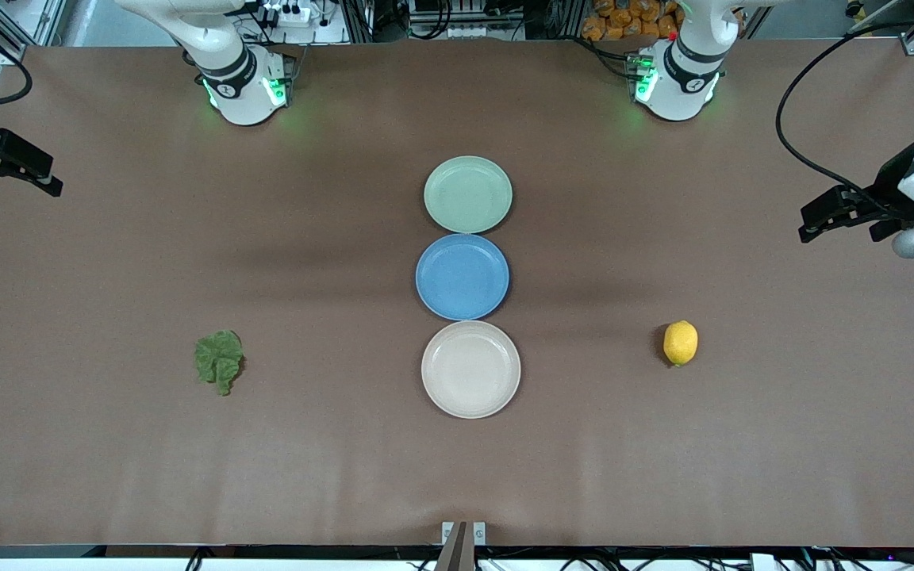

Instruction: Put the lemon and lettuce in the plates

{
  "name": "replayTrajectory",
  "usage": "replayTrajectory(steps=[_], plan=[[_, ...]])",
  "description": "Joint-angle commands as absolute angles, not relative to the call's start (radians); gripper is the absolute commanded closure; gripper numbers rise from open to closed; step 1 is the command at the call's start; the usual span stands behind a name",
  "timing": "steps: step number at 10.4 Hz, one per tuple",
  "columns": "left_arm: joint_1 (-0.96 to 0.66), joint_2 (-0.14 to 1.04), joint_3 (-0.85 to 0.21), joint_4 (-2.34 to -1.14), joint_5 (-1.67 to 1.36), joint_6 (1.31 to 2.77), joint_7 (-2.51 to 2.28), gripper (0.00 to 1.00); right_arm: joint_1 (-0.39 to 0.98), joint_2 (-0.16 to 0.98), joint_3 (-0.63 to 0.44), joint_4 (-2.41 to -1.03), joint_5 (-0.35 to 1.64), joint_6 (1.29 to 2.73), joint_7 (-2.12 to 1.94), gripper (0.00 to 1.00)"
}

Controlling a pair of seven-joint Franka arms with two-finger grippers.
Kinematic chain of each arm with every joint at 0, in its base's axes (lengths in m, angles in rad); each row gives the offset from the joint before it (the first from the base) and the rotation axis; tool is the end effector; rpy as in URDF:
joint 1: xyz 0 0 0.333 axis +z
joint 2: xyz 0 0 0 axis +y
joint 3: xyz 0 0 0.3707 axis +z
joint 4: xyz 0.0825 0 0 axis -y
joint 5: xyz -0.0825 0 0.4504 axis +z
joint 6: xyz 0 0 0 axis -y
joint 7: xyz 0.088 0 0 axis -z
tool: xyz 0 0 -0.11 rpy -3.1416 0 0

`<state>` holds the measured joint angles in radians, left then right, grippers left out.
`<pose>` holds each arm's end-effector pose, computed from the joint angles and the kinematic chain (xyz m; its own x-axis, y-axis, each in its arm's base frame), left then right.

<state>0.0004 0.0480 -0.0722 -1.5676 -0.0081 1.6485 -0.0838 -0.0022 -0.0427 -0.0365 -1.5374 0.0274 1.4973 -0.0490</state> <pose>0.6437 -0.0460 0.6546 0.9994 0.0129 0.0319 0.0124 -0.9998 0.0143 0.5974 -0.0205 0.7136 0.9999 0.0123 0.0040 0.0124 -0.9995 -0.0287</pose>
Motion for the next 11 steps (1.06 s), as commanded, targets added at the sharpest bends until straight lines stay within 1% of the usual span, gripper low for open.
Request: replayTrajectory(steps=[1, 11], plan=[[0.005, 0.038, -0.08, -1.575, 0.017, 1.628, -0.087, 0.0, -0.023, -0.054, -0.031, -1.525, 0.023, 1.453, -0.063, 0.0], [0.006, 0.04, -0.078, -1.571, 0.017, 1.626, -0.089, 0.0, -0.025, -0.057, -0.029, -1.523, 0.038, 1.483, -0.063, 0.0]])
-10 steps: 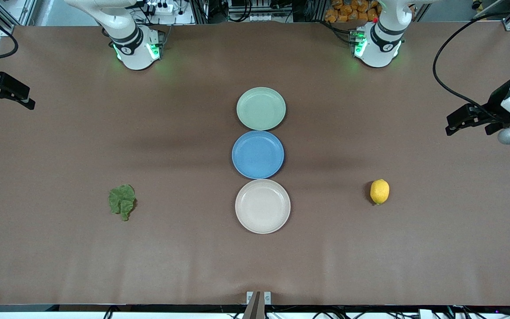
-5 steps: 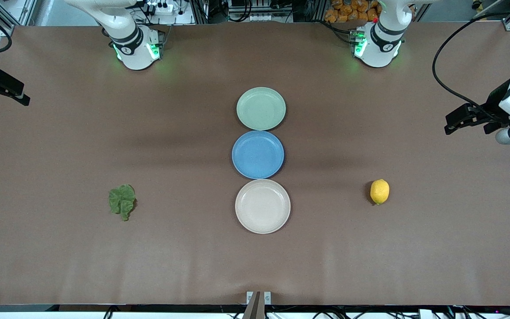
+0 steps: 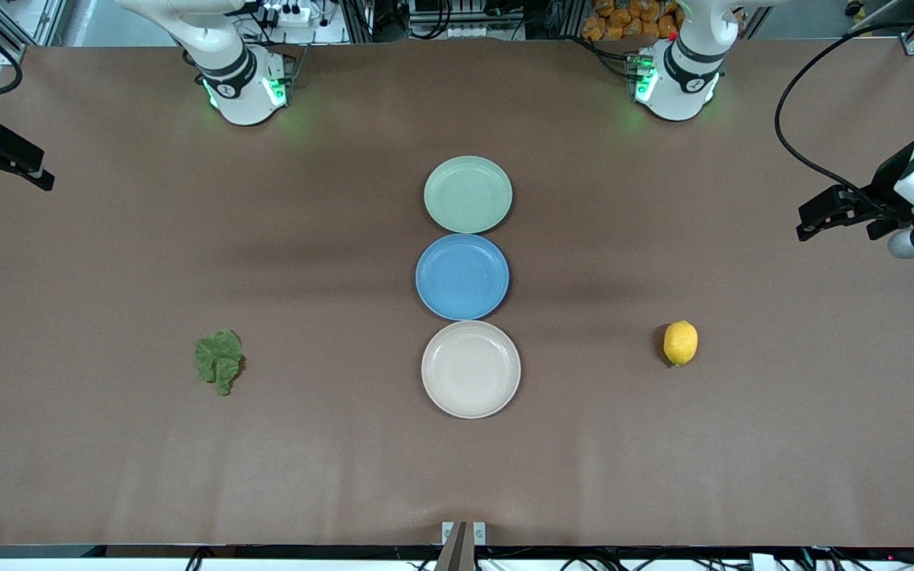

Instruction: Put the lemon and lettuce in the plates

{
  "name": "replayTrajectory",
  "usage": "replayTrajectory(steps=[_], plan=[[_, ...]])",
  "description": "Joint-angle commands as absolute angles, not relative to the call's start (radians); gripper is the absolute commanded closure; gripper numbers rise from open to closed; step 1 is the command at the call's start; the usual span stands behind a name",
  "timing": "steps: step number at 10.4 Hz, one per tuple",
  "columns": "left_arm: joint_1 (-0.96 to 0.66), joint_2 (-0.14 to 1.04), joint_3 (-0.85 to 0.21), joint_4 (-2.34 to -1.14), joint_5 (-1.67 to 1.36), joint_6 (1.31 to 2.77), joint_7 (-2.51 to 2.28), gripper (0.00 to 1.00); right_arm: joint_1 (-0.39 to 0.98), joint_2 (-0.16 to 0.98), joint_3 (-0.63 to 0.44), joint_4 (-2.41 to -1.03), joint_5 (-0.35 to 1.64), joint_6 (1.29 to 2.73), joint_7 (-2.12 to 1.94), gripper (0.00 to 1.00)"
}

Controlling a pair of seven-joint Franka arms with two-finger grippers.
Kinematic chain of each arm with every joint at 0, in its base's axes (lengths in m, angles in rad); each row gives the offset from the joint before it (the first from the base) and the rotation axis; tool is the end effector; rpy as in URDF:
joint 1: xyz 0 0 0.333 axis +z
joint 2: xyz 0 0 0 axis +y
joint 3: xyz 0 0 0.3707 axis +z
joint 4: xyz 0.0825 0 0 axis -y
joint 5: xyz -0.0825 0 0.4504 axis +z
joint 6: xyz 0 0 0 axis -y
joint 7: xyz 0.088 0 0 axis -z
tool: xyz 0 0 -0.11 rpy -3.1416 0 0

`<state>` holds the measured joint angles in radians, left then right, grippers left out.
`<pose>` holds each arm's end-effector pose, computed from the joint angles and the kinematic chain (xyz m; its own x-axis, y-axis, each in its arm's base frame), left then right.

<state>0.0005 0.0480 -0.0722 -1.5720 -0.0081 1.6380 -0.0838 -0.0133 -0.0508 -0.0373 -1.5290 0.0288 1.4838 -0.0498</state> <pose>0.6424 -0.0458 0.6512 0.9998 0.0128 0.0171 0.0126 -0.9998 0.0130 0.5924 -0.0273 0.7217 1.0000 0.0017 0.0071 0.0019 -0.9995 -0.0302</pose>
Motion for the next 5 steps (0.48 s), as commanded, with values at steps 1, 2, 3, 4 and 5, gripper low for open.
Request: replayTrajectory(steps=[1, 2, 3, 4, 5], plan=[[0.006, 0.046, -0.078, -1.571, 0.018, 1.626, -0.087, 0.0, -0.026, -0.058, -0.031, -1.523, 0.04, 1.479, -0.063, 0.0], [0.006, 0.054, -0.078, -1.572, 0.02, 1.628, -0.087, 0.0, -0.029, -0.058, -0.034, -1.523, 0.041, 1.479, -0.063, 0.0], [0.008, 0.073, -0.078, -1.572, 0.024, 1.632, -0.087, 0.0, -0.029, -0.06, -0.034, -1.522, 0.041, 1.476, -0.063, 0.0], [0.008, 0.095, -0.078, -1.574, 0.026, 1.64, -0.087, 0.0, -0.028, -0.06, -0.034, -1.522, 0.041, 1.479, -0.063, 0.0], [0.008, 0.115, -0.078, -1.574, 0.025, 1.655, -0.087, 0.0, -0.029, -0.06, -0.034, -1.522, 0.041, 1.48, -0.063, 0.0]])
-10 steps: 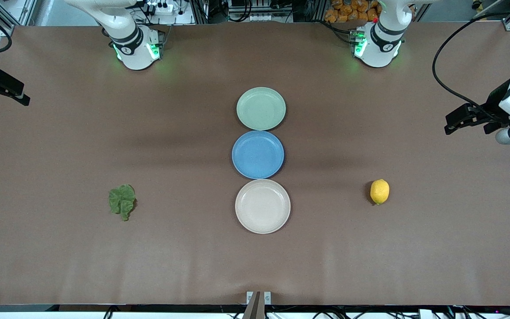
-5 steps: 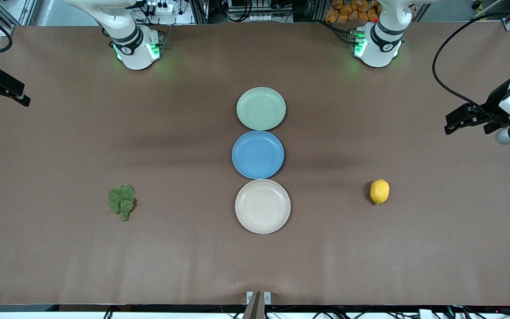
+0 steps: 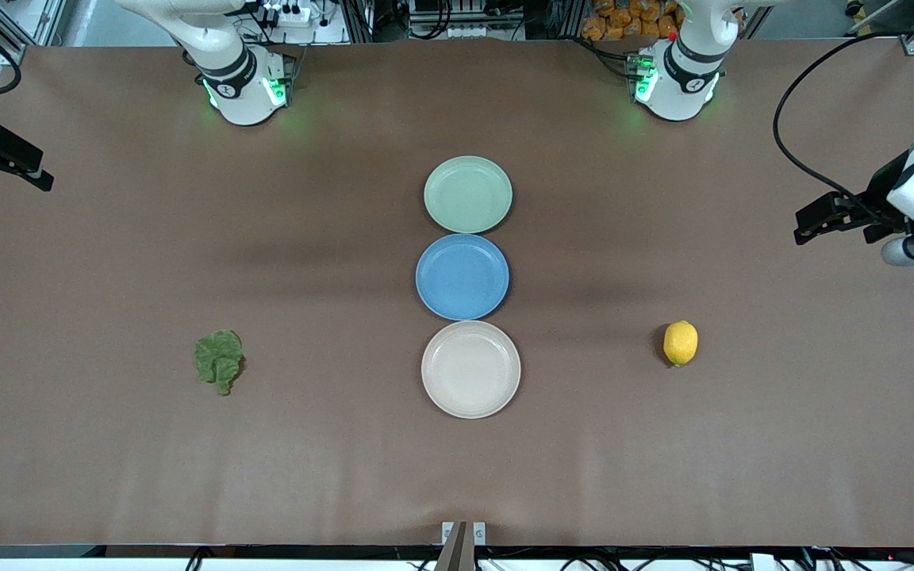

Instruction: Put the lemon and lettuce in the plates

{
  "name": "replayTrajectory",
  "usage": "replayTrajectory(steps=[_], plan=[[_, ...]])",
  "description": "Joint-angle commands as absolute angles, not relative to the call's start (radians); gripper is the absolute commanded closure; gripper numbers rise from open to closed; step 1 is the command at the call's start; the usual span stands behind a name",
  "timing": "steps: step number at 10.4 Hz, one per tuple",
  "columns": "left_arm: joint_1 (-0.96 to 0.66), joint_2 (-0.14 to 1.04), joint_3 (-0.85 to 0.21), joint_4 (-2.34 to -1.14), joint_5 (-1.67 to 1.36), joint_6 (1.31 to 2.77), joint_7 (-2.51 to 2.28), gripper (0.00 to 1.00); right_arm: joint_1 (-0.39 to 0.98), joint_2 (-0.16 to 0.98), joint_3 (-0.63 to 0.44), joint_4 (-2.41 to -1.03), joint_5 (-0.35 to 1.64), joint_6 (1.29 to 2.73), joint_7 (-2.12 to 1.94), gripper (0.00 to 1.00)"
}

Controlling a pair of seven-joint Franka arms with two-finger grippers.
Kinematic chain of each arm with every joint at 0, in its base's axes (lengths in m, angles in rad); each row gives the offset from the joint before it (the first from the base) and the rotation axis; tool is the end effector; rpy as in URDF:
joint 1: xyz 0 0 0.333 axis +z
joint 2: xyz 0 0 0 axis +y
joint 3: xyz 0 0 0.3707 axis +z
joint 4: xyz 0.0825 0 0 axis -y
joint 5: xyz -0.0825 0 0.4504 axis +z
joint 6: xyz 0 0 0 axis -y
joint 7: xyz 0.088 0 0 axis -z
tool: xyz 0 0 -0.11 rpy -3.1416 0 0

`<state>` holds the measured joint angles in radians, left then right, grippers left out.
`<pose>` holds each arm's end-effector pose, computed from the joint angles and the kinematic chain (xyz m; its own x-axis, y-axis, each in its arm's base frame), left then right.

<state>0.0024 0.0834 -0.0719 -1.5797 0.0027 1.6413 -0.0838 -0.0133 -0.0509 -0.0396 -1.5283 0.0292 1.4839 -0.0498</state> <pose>0.6533 -0.0433 0.6244 0.9997 0.0142 -0.0218 0.0143 -0.9999 0.0015 0.5923 -0.0287 0.7222 1.0000 -0.0006 0.0080 -0.0003 -0.9995 -0.0307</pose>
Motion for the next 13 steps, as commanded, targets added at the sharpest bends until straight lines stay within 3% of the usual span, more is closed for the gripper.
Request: replayTrajectory(steps=[1, 8, 13], plan=[[0.009, 0.139, -0.078, -1.572, 0.025, 1.661, -0.087, 0.0, -0.028, -0.06, -0.034, -1.522, 0.041, 1.479, -0.063, 0.0], [0.006, 0.31, -0.077, -1.586, 0.025, 1.81, -0.092, 0.0, -0.017, -0.04, -0.029, -1.526, 0.078, 1.511, -0.063, 0.0], [-0.009, 0.408, -0.078, -1.586, 0.025, 1.888, -0.11, 0.0, 0.02, 0.136, -0.029, -1.534, 0.077, 1.563, -0.063, 0.0]])
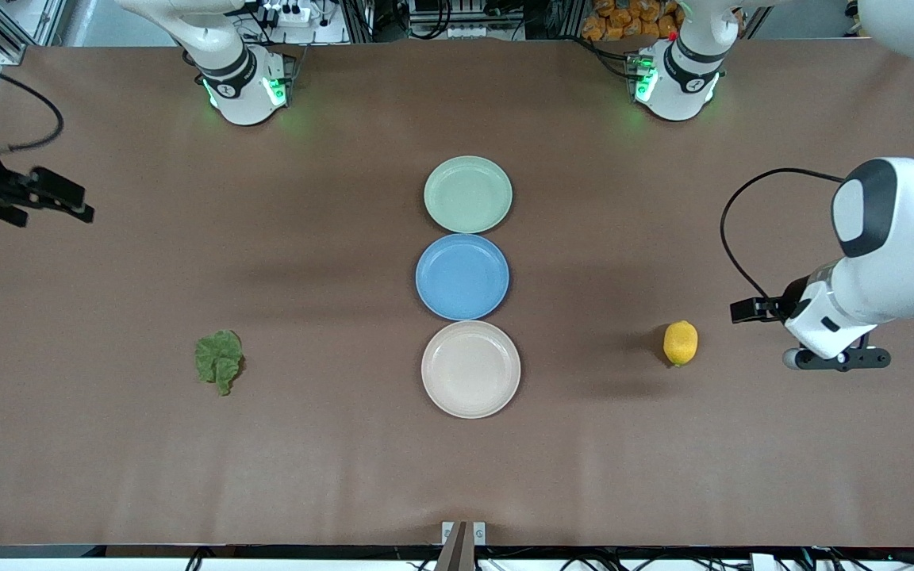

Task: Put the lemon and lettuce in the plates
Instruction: 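Reach the right gripper to the lettuce while the left gripper reaches the lemon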

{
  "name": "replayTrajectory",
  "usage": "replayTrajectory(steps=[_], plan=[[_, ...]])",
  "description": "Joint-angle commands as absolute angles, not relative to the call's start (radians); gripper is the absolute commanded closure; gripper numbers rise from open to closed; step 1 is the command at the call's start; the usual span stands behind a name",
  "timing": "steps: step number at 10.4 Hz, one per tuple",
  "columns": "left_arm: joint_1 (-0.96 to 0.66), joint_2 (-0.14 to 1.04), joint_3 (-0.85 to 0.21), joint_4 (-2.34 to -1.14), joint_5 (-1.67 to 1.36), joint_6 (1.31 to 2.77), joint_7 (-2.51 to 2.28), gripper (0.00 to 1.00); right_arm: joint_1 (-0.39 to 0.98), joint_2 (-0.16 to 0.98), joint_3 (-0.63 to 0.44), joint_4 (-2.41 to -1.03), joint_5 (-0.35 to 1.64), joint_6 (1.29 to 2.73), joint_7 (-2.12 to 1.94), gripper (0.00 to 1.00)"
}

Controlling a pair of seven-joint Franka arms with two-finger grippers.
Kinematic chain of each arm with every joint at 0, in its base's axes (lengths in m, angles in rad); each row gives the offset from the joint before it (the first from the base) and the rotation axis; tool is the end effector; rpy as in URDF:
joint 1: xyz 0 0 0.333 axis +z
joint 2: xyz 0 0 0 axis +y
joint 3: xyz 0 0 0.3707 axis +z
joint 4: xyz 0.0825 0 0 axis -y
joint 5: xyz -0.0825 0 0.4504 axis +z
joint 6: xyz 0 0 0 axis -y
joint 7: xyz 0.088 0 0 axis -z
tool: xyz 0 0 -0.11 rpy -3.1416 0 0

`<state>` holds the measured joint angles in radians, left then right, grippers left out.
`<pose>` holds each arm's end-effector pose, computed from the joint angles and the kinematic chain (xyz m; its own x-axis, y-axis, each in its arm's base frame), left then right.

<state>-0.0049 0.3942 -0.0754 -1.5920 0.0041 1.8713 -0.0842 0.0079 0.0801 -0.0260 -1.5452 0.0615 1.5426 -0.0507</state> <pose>0.7368 -0.0522 0.4186 0.9933 0.0056 -0.1153 0.0075 -0.9999 0.0155 0.6448 -0.0041 0.6371 0.9963 0.0342 -0.0794 0.0292 -0.9976 -0.0634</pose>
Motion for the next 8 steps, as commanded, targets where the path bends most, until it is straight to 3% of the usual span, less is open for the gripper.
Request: replayTrajectory(steps=[1, 8], plan=[[-0.011, 0.416, -0.077, -1.586, 0.025, 1.89, -0.11, 0.0, 0.02, 0.178, -0.029, -1.532, 0.075, 1.589, -0.063, 0.0], [-0.061, 0.515, -0.078, -1.651, 0.048, 2.094, -0.222, 0.0, 0.008, 0.428, -0.031, -1.531, 0.066, 1.831, -0.054, 0.0]])
